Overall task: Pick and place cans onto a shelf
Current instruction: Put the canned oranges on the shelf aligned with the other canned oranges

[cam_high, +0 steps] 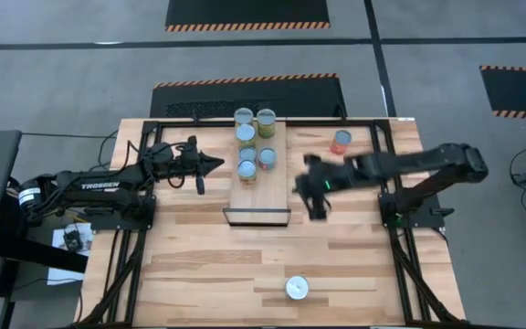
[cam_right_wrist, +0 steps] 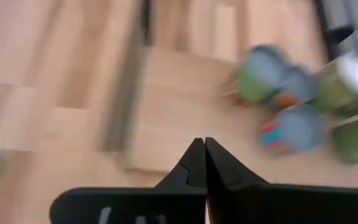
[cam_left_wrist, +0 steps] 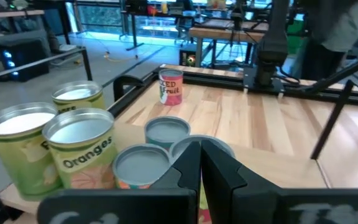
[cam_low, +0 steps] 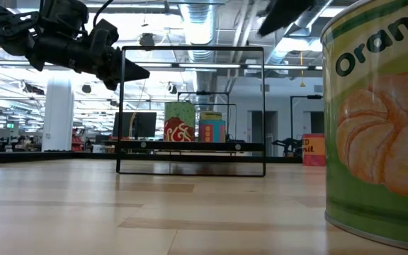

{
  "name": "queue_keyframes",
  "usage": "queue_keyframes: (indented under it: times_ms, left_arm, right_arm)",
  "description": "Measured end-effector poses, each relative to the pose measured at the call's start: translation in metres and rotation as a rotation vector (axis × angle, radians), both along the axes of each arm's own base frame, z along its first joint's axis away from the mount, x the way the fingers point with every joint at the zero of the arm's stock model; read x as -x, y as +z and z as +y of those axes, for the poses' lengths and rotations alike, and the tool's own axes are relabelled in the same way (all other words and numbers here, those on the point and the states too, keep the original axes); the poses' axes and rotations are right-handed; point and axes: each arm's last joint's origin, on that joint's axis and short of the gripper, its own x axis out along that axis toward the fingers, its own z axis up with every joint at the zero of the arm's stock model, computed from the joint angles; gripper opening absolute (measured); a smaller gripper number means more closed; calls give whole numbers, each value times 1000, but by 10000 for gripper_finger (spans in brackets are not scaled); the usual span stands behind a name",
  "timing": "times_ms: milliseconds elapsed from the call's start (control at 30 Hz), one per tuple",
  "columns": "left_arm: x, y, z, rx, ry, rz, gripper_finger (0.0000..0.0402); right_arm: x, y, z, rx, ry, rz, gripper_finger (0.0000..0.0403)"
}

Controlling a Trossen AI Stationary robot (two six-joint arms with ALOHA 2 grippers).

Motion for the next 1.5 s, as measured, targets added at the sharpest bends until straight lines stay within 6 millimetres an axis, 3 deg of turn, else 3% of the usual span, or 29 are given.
queue_keyframes:
  times_ms: [167,333,600,733,967,1200,1500]
  left_arm:
    - [-2,0,-4,-7,-34,2,2]
    - [-3,0,-8,-27,-53,6,2]
    - [-4,4,-9,-59,-60,-27,2]
    - [-4,5,-9,-65,-59,-39,2]
    - [-4,4,-10,-59,-65,-28,2]
    - [-4,2,-10,-50,-66,-11,2]
    - [-5,2,-12,-49,-80,-10,2]
  right_arm:
    - [14,-4,65,-228,-104,25,15]
    - [11,-33,118,-419,-190,151,20]
    - [2,-89,172,-558,-338,345,83]
    - [-2,-102,185,-612,-371,354,117]
    - [-7,-100,191,-684,-373,322,152]
    - [-8,-96,191,-709,-361,308,147]
    - [-19,-116,196,-713,-342,365,135]
